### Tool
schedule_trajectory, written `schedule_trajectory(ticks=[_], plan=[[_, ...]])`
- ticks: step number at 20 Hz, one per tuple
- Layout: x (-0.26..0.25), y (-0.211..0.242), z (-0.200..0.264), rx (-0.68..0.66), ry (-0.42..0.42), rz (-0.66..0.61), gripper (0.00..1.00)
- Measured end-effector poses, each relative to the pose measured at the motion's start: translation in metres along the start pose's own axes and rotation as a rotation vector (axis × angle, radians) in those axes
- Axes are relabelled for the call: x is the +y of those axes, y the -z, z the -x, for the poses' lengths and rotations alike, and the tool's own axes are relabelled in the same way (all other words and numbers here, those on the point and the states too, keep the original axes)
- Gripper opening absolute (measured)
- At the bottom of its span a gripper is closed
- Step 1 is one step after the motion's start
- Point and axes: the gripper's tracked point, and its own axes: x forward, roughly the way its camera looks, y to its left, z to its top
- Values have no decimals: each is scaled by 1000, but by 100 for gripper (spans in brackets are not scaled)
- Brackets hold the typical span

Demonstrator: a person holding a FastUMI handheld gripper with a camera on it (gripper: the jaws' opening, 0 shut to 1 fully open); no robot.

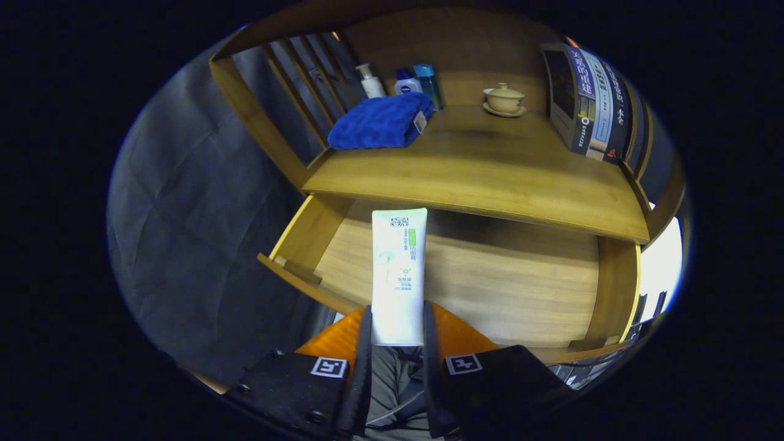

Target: Pull open the drawer, take out the items inside it, and place them on the countertop above the cabinet.

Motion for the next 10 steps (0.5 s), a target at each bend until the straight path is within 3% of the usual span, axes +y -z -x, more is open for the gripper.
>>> schedule_trajectory(ticks=[3,10], plan=[[0,-34,15,-104,17,11,45],[-60,-135,-8,-349,232,-19,44]])
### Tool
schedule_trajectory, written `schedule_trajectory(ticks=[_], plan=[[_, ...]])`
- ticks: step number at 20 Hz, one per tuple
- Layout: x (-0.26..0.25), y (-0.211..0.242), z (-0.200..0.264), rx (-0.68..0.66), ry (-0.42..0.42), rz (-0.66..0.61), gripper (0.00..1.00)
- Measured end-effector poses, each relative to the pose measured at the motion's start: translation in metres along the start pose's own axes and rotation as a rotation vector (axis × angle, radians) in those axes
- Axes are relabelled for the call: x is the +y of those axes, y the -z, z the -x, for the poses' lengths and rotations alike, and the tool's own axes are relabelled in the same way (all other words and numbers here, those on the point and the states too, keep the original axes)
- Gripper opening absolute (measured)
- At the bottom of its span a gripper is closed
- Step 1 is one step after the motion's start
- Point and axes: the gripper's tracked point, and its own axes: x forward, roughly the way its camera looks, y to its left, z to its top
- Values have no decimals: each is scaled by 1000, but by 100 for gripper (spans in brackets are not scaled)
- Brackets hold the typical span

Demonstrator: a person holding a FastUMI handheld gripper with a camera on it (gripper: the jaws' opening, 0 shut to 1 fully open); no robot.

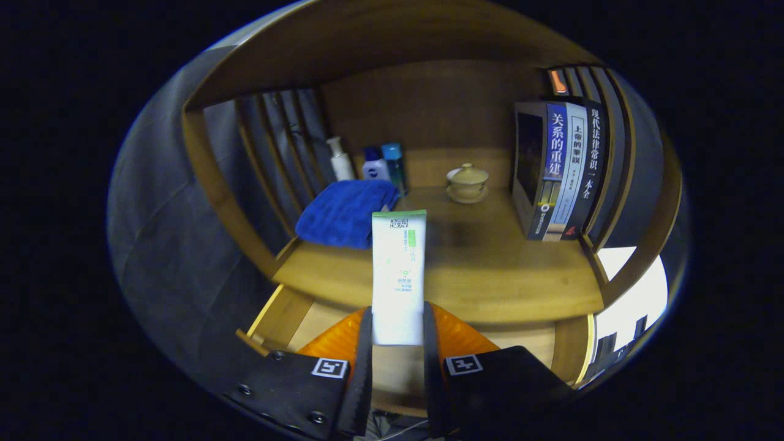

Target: Pull open the drawer, take out the items inside it, and place them on the countertop above the cabinet.

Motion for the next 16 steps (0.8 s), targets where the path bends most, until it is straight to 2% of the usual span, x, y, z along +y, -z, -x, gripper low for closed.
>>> schedule_trajectory(ticks=[3,7,10,14,16], plan=[[-16,-8,-38,-27,75,-4,45],[-22,-7,-69,-11,106,-64,45],[-35,-3,-82,2,158,-54,45],[-42,12,-92,44,174,-74,46],[-46,10,-97,20,193,-55,47]])
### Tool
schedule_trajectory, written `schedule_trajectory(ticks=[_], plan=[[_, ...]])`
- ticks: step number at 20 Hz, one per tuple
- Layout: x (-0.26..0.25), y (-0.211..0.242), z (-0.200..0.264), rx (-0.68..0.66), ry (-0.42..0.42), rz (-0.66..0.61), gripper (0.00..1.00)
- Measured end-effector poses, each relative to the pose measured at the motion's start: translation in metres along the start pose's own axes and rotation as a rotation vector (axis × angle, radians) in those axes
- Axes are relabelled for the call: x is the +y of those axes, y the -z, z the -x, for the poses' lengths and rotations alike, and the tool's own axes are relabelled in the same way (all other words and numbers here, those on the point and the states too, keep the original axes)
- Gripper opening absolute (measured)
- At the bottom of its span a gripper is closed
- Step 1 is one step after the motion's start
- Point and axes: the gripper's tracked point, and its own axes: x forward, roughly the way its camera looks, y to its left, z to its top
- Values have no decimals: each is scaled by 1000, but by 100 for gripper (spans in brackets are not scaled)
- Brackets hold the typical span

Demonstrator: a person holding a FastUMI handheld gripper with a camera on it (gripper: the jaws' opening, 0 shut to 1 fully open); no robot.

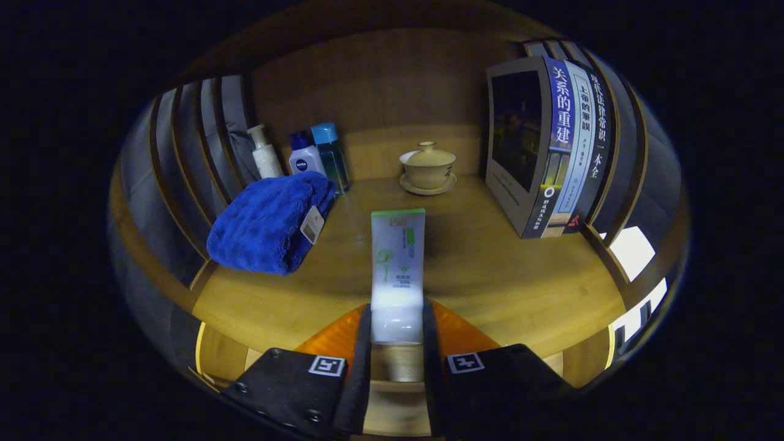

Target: Pull open the drawer, take out the items inside it, and place them on the countertop above the cabinet.

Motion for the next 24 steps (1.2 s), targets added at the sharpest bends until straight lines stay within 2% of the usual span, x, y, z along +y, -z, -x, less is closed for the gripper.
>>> schedule_trajectory(ticks=[2,5,10,16,21,24], plan=[[0,-3,2,-22,1,18,49],[-4,-1,4,-22,22,33,68],[-1,-9,15,-64,-2,22,100],[20,-38,77,-268,-40,83,100],[54,-64,173,-507,-99,140,99],[72,-61,223,-638,-121,182,99]])
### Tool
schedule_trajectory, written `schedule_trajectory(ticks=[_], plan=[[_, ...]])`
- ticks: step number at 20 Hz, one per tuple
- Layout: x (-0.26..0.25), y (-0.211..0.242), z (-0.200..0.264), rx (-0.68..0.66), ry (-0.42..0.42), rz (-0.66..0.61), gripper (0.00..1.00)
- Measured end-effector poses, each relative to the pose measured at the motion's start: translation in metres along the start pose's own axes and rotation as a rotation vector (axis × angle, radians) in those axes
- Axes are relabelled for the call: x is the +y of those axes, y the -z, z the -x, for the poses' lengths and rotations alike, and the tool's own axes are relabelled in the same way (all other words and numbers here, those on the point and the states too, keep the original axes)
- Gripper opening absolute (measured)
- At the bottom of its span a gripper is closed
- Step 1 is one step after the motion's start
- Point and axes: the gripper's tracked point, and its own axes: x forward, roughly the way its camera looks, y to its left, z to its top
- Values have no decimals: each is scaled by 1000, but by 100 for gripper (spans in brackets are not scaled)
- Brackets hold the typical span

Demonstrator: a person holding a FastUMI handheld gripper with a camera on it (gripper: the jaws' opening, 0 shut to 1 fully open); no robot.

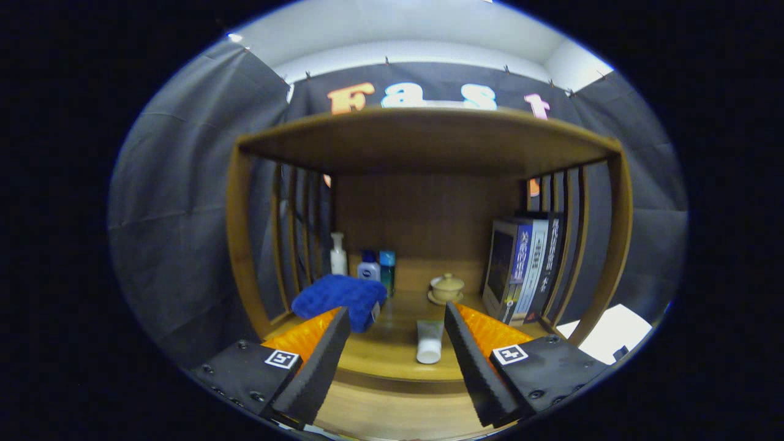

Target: Pull open the drawer, take out the items inside it, and place them on the countertop above the cabinet.

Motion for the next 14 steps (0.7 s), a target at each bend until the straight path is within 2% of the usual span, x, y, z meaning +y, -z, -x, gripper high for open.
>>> schedule_trajectory(ticks=[2,5,8,14], plan=[[15,0,23,-48,-13,24,99],[37,15,51,-82,-51,-16,99],[35,37,70,-114,-24,-16,99],[39,74,105,-93,-9,-48,98]])
